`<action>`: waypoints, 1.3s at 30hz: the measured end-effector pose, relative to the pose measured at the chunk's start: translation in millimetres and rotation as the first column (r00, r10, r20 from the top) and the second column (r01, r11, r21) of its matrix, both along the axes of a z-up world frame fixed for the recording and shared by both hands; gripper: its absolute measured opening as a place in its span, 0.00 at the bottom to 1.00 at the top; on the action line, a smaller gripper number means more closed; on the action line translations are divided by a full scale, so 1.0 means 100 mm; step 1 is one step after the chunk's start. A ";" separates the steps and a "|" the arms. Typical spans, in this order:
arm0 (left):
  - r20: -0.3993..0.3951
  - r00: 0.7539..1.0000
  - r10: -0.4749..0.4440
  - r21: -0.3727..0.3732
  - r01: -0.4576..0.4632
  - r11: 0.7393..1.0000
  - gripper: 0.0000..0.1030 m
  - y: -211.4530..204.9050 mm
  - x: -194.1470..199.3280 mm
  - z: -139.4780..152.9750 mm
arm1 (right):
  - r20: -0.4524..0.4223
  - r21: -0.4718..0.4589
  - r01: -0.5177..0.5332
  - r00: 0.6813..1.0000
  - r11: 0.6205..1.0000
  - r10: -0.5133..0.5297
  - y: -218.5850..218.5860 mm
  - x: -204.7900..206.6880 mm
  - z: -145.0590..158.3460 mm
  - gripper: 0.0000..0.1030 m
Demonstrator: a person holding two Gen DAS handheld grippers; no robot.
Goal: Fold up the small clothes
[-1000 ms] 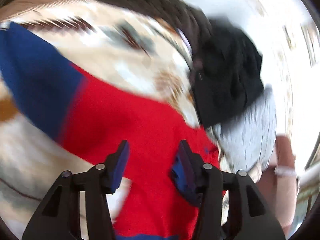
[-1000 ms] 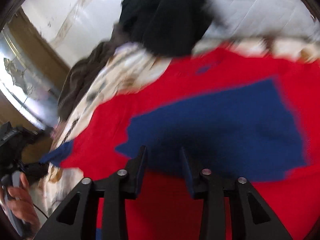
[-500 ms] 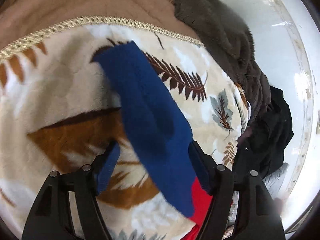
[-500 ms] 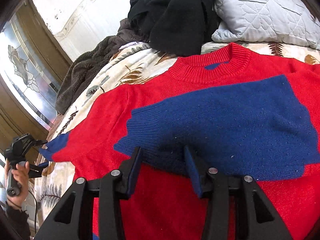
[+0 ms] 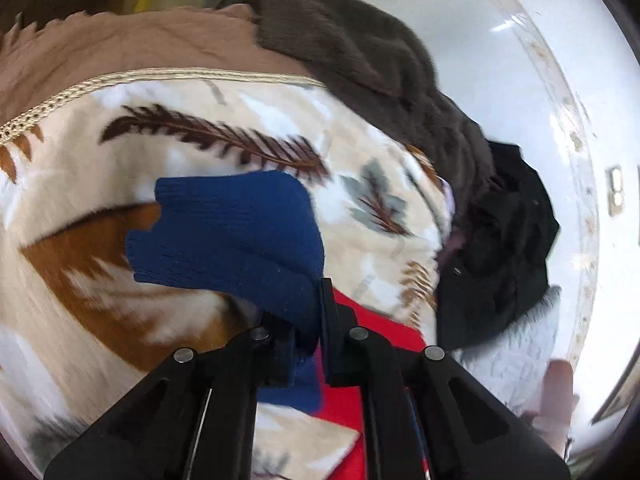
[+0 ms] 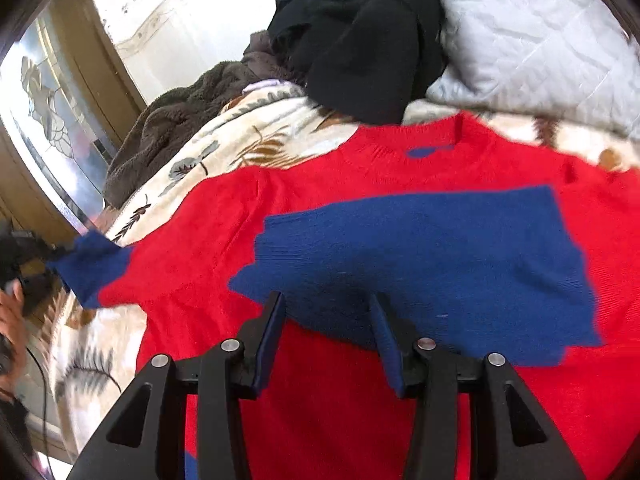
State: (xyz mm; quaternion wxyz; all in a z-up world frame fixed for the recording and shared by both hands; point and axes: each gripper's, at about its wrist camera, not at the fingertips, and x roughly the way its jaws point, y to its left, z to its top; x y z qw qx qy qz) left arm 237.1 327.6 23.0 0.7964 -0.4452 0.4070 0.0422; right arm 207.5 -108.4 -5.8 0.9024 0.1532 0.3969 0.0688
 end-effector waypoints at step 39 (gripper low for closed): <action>-0.139 0.776 -0.615 -0.052 0.614 0.788 0.39 -3.54 0.08 -0.34 | 0.009 0.193 0.241 0.969 0.951 -0.248 -1.80 -0.71 -0.35 0.56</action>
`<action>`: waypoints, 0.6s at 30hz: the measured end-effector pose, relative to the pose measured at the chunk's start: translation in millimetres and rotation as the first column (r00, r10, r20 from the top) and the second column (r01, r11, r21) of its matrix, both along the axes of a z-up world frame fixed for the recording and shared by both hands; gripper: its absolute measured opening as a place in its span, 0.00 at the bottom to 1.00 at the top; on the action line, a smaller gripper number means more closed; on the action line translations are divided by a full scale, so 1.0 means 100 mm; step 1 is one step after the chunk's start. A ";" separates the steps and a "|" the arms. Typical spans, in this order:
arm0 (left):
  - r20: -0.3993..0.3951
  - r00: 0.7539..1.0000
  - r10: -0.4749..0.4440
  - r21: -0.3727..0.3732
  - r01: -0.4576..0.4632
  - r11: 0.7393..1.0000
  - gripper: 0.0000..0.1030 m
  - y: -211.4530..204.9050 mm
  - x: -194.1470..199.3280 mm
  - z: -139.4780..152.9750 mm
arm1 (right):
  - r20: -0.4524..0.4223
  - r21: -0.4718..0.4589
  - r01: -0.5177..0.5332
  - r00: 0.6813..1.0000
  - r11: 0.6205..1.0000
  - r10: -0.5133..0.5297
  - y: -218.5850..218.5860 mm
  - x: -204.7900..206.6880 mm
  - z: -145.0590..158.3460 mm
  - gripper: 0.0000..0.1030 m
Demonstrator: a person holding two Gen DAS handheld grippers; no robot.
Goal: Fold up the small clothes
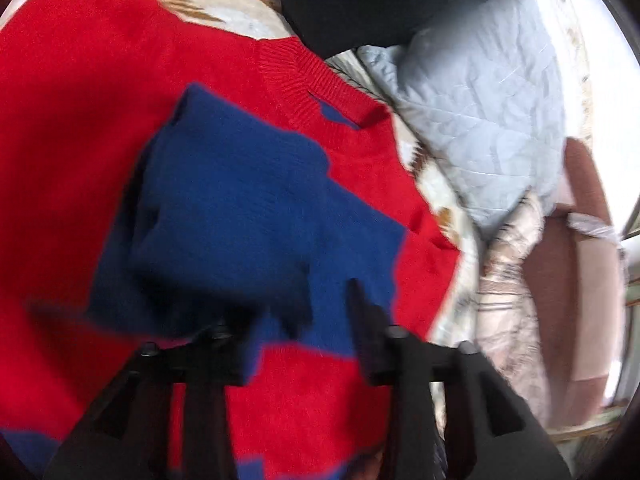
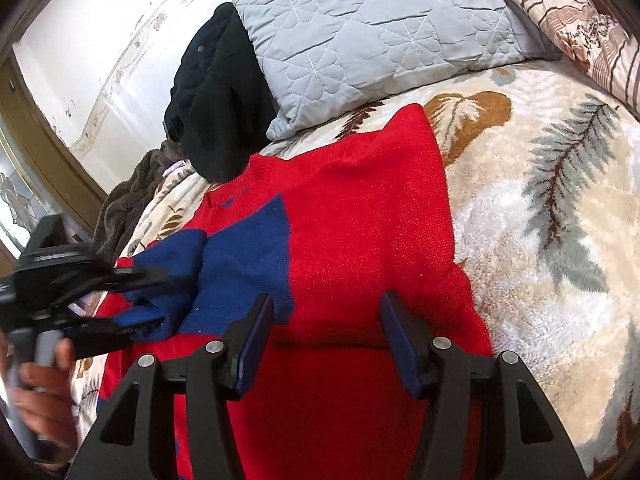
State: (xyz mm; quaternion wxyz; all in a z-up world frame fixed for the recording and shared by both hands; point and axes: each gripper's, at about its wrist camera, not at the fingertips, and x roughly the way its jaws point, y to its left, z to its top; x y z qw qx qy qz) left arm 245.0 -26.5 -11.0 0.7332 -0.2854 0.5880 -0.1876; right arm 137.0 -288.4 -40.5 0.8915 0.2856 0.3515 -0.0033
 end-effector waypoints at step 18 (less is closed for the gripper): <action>-0.005 0.962 0.272 -0.150 -0.269 0.951 0.78 1.38 -0.36 -0.14 | -0.094 -0.418 -0.281 0.959 0.864 0.266 1.67 0.85 0.42 0.64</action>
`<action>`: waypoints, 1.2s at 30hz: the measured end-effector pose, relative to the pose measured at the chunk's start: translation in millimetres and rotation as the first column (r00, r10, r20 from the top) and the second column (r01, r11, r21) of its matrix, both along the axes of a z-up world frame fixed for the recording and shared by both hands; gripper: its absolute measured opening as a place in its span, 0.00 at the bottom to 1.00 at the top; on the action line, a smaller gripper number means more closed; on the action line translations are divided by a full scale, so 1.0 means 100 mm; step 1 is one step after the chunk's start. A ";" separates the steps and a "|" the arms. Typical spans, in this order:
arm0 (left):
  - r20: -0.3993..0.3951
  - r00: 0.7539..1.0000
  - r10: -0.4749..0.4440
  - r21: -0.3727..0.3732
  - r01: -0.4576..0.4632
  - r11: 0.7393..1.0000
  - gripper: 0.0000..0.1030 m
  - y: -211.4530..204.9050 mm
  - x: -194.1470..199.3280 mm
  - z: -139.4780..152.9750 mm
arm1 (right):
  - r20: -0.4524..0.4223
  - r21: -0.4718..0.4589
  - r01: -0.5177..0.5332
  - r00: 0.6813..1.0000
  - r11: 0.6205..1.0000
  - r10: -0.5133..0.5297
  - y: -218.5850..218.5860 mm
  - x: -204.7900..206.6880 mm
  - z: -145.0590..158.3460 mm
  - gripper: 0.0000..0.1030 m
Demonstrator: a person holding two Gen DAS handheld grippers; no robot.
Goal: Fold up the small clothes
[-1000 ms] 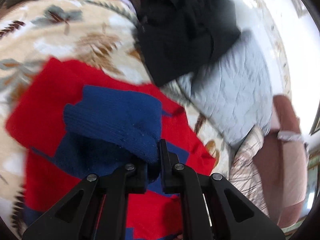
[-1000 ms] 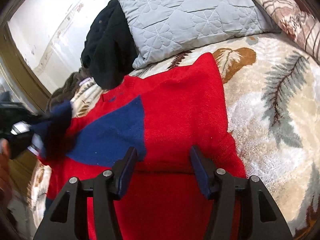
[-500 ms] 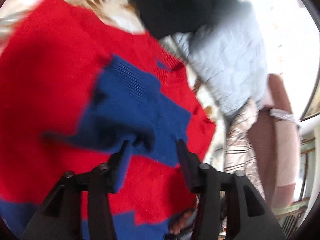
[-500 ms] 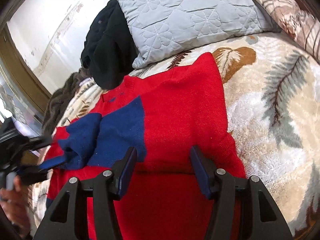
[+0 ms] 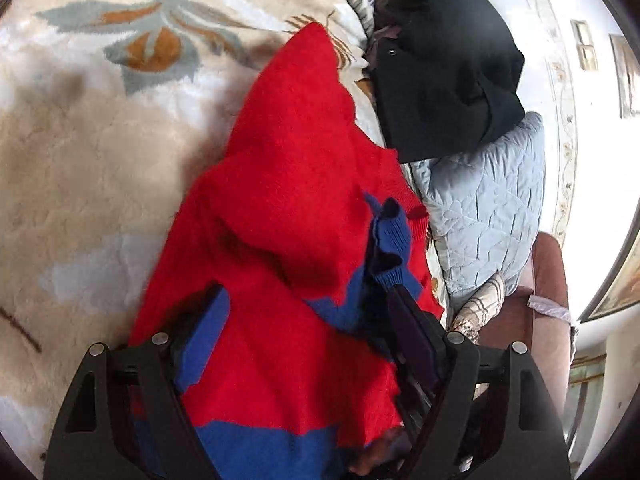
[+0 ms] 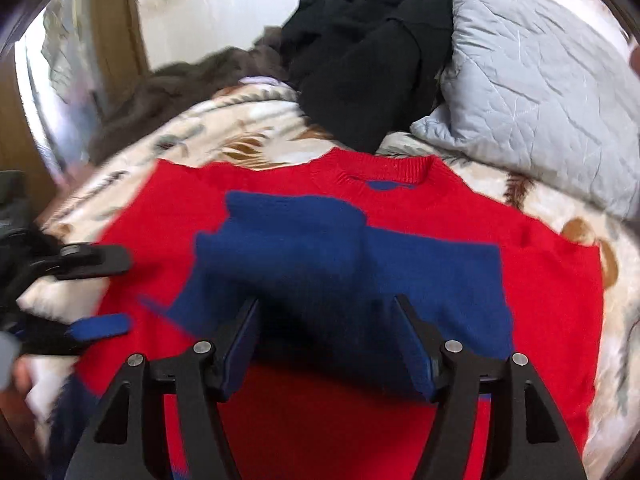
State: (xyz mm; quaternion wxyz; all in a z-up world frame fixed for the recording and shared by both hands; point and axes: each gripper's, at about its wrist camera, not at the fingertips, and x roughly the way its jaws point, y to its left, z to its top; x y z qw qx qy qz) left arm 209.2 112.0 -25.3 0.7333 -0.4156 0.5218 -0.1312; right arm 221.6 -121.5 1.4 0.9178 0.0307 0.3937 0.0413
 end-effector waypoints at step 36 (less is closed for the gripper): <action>0.031 0.998 -0.054 0.191 0.047 0.980 0.78 -0.21 0.08 0.07 | -0.240 0.546 0.455 0.890 0.704 -0.388 -2.20 -0.57 -0.47 0.03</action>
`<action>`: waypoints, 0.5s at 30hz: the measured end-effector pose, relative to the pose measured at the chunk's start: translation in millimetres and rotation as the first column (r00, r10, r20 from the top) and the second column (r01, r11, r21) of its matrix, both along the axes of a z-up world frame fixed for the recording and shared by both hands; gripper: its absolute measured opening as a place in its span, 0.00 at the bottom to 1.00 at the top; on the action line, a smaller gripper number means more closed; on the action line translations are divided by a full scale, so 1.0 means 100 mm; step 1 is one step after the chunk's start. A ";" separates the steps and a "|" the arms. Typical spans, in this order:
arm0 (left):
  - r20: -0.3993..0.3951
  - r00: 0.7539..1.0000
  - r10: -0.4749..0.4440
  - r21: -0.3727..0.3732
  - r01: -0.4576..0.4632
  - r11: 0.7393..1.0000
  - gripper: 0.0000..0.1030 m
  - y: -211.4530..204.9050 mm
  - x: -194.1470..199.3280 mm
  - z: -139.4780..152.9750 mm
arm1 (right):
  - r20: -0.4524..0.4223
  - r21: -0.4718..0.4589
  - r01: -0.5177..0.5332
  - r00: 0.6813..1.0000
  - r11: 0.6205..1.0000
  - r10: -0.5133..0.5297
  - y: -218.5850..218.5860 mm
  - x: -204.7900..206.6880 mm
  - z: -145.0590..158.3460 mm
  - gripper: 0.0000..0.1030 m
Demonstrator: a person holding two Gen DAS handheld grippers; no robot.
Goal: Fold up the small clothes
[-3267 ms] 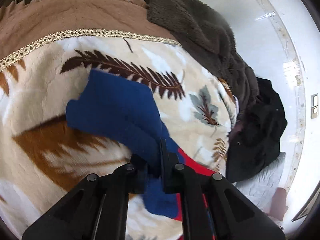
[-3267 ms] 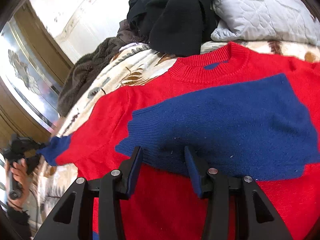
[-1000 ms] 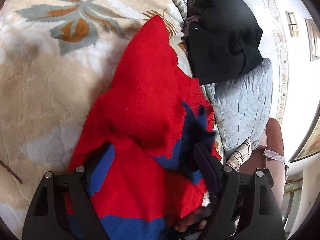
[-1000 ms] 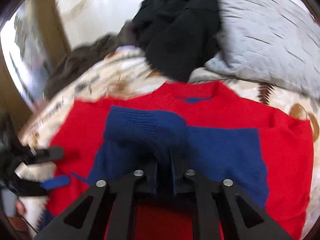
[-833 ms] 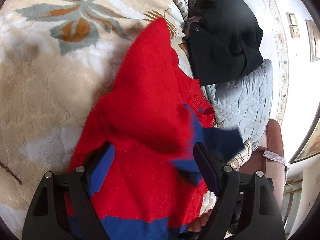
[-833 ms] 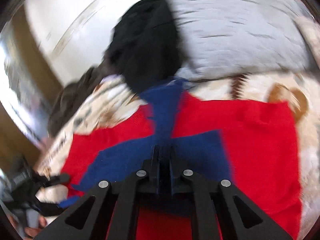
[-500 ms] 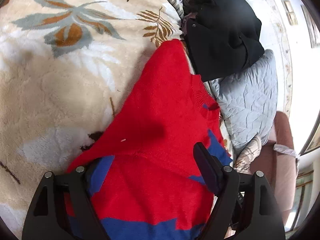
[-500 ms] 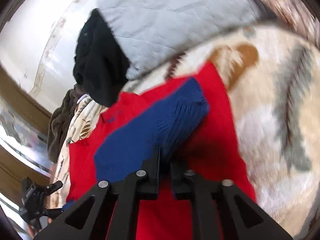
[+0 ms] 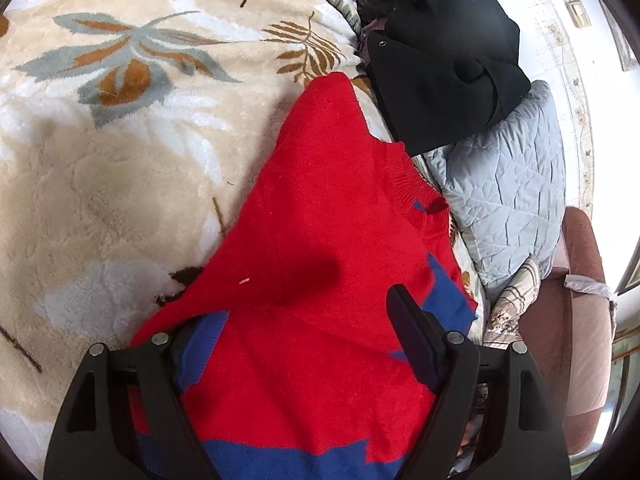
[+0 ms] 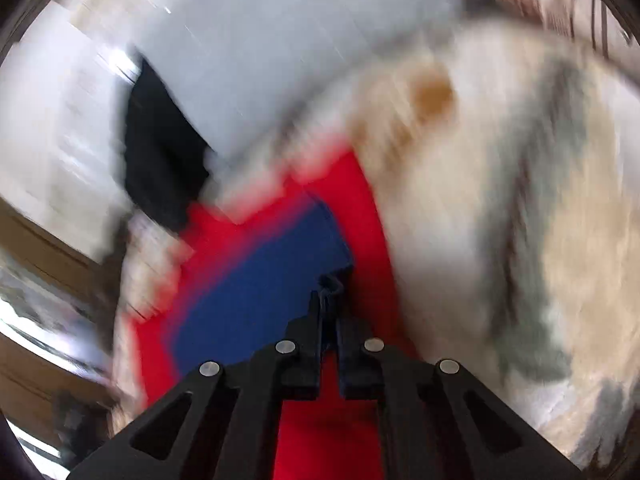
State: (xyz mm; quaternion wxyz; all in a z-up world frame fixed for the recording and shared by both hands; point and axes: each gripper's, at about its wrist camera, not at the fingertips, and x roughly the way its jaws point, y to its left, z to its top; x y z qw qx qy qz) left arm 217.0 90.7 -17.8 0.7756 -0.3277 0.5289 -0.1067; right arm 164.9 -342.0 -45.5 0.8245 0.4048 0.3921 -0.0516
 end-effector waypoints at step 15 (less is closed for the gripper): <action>0.027 0.979 -0.200 0.225 0.189 0.956 0.79 -0.52 -0.14 0.05 | -0.181 -0.147 -0.259 0.956 0.955 0.232 0.48 -0.17 0.40 0.28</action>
